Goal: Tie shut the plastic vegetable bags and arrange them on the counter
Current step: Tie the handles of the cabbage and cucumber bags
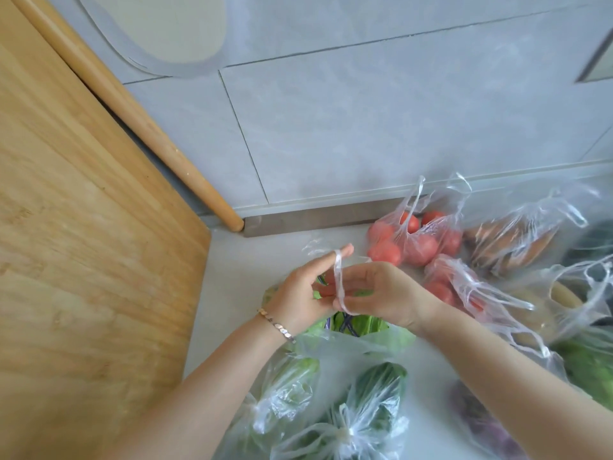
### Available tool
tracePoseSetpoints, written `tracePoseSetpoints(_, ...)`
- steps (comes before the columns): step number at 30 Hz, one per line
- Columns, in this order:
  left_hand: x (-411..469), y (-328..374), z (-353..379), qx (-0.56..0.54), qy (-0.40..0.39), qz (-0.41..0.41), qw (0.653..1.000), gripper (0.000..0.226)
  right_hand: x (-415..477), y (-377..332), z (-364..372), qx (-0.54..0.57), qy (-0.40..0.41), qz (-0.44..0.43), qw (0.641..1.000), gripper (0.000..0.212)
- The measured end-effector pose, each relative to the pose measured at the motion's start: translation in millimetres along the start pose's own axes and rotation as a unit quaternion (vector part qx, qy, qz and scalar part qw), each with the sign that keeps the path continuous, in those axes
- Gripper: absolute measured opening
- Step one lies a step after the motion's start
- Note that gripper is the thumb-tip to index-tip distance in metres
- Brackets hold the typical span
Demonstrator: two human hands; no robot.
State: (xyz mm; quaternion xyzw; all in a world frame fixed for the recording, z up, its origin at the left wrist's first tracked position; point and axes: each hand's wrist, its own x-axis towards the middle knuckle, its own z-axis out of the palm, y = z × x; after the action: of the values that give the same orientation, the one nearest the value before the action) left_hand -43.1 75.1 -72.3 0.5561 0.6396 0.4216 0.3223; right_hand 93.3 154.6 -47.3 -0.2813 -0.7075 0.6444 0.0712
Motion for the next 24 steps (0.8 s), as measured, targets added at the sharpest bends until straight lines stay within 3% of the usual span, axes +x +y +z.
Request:
tracePoseSetpoints(3,6,-9,1,-0.029,-0.025,-0.011,0.999,0.075,3,3,1,0.096,0.009,0.032,0.995,0.023)
tracePoseSetpoints(6,9,-13,2,-0.006,-0.057,-0.008,0.998,0.072,7,13,-1,0.019,0.017,0.093,0.995,0.009)
tracePoseSetpoints(9,11,-17,2,0.051,-0.031,-0.031,0.998,0.038,16,26,-8,-0.069,0.097,0.154,0.981,0.023)
tracePoseSetpoints(11,11,-30,-6,0.136,0.01,-0.048,0.99,0.011,21,37,-20,-0.071,0.149,0.179,0.97,0.027)
tracePoseSetpoints(14,4,-67,-21,0.198,0.003,-0.075,0.977,0.021,32,57,-41,-0.038,0.186,0.237,0.953,0.021)
tracePoseSetpoints(17,-1,-93,-28,0.299,-0.025,0.052,0.952,0.034,51,65,-52,-0.038,0.202,0.27,0.941,0.018)
tracePoseSetpoints(21,0,-108,-26,0.424,-0.018,0.269,0.864,0.023,79,62,-58,-0.058,0.232,0.325,0.915,0.029)
tracePoseSetpoints(24,-1,-106,-21,0.4,-0.038,0.318,0.859,0.022,100,62,-56,-0.098,0.229,0.324,0.913,0.025)
